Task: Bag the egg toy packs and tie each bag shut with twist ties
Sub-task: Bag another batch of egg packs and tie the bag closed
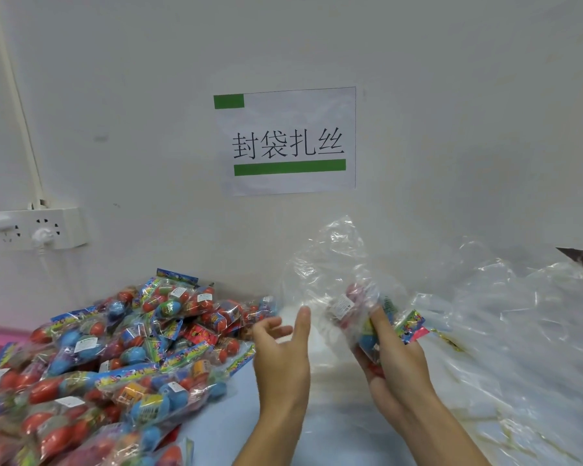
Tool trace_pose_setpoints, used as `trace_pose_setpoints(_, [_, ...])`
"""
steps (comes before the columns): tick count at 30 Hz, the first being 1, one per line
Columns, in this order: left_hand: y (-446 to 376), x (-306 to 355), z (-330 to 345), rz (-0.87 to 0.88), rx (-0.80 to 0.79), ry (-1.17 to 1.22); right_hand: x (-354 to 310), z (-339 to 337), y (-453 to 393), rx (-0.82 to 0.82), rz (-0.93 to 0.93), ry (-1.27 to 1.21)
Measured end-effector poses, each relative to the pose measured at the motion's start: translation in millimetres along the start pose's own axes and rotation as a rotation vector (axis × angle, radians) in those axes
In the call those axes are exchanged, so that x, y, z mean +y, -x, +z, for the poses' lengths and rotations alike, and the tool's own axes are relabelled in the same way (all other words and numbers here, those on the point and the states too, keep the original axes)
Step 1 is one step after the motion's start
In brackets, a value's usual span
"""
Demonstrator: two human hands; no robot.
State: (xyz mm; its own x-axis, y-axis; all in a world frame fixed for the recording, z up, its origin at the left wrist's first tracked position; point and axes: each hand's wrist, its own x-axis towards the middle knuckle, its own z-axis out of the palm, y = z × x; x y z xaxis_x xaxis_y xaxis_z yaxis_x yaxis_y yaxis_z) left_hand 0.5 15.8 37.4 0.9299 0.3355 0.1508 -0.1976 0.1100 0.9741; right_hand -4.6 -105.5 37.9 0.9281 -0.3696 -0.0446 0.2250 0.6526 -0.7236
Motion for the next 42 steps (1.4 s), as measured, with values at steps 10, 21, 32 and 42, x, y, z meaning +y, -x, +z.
trace_pose_setpoints(10, [-4.2, -22.0, -8.1, -0.283, -0.71, -0.059, -6.3, 2.1, 5.0, -0.224, 0.246, -0.132])
trace_pose_setpoints(21, [-9.8, -7.3, -11.7, 0.43, -0.043, -0.304, 5.4, -8.4, -7.2, -0.039, -0.128, 0.365])
trace_pose_setpoints(32, [-8.0, -9.7, -6.9, 0.826, -0.212, -0.368, 23.7, -12.4, -3.1, -0.033, -0.416, 0.918])
trace_pose_setpoints(42, [6.9, -4.9, -5.0, 0.903, -0.254, -0.514, 13.5, -16.8, -6.5, 0.114, -0.386, 0.954])
